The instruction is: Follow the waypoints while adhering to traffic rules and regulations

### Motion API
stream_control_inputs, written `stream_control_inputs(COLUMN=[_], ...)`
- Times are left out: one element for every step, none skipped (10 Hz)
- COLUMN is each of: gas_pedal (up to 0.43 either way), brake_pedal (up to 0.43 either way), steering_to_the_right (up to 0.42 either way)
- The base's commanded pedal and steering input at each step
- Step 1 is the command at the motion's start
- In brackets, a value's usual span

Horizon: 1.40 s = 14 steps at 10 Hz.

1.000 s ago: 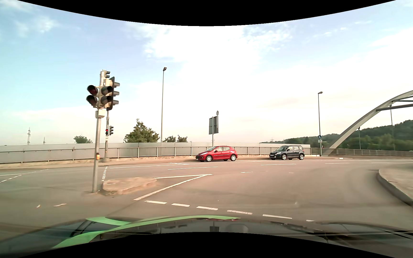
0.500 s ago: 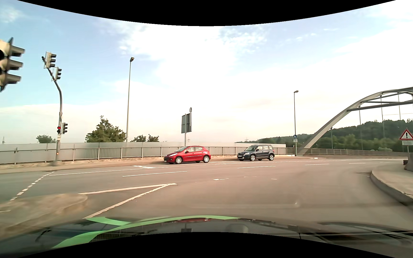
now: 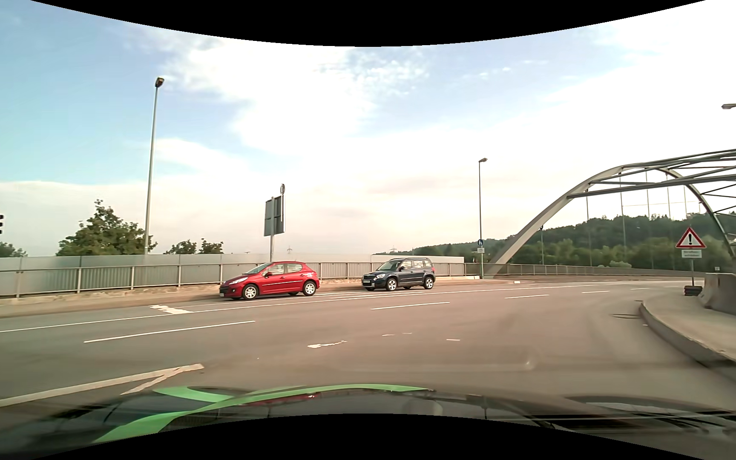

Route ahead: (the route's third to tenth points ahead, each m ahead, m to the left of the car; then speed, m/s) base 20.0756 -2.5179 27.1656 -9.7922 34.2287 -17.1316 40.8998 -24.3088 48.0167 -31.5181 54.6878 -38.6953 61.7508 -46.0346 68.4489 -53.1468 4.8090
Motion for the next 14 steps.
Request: stream_control_inputs(gas_pedal=[0.228, 0.240, 0.240, 0.248, 0.248, 0.248, 0.248, 0.248, 0.248, 0.248, 0.248, 0.248, 0.248, 0.248], brake_pedal=[0.000, 0.000, 0.000, 0.000, 0.000, 0.000, 0.000, 0.000, 0.000, 0.000, 0.000, 0.000, 0.000, 0.000], steering_to_the_right=[0.224, 0.224, 0.222, 0.217, 0.211, 0.209, 0.208, 0.208, 0.205, 0.198, 0.191, 0.186, 0.185, 0.185])
